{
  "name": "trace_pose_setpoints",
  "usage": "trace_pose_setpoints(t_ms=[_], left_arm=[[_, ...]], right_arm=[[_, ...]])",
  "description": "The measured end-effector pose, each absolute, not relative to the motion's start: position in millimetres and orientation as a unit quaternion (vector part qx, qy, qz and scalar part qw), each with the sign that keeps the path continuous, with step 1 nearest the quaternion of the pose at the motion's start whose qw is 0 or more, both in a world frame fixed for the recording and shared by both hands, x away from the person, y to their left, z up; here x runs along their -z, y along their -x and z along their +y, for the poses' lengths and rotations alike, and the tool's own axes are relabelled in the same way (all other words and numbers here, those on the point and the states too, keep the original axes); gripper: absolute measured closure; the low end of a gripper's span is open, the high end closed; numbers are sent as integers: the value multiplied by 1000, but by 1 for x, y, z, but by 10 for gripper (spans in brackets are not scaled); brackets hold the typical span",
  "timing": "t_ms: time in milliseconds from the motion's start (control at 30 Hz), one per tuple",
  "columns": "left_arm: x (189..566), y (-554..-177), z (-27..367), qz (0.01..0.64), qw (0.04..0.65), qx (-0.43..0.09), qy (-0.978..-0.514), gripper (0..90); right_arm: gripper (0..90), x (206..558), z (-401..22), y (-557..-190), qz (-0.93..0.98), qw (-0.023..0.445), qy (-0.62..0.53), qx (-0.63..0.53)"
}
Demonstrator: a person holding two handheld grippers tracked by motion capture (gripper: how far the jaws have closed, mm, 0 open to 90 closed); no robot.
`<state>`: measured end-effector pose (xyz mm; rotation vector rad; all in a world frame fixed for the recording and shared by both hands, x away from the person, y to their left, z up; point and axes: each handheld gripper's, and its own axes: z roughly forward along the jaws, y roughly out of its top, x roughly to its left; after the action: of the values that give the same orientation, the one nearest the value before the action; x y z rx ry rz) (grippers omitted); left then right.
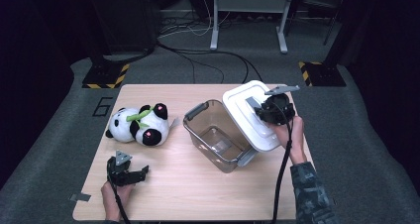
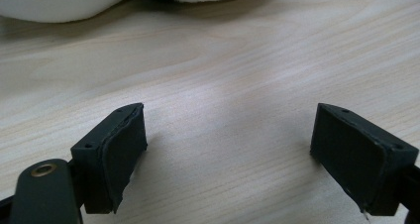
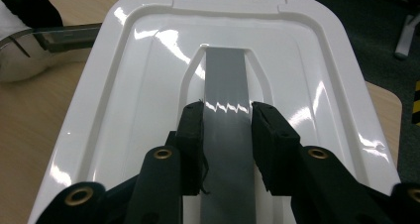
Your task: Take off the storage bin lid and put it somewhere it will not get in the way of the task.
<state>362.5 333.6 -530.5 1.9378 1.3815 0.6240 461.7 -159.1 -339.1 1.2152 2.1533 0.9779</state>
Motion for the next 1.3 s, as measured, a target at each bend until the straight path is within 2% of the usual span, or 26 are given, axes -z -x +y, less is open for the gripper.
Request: trace_pose_setpoints(t_ms=[367, 633, 833, 1300], left_arm=[[531, -362, 333, 526, 335, -238, -745, 133], [531, -363, 331, 528, 325, -240, -747, 44], [531, -364, 331, 528, 321, -237, -750, 19], [531, -364, 331, 527, 317, -237, -752, 0]], right_arm=[[664, 343, -182, -465, 764, 251, -475, -357], [664, 354, -200, -472, 748, 263, -504, -342], [664, 362, -210, -475, 740, 262, -519, -338], [663, 403, -226, -490, 714, 253, -572, -313]])
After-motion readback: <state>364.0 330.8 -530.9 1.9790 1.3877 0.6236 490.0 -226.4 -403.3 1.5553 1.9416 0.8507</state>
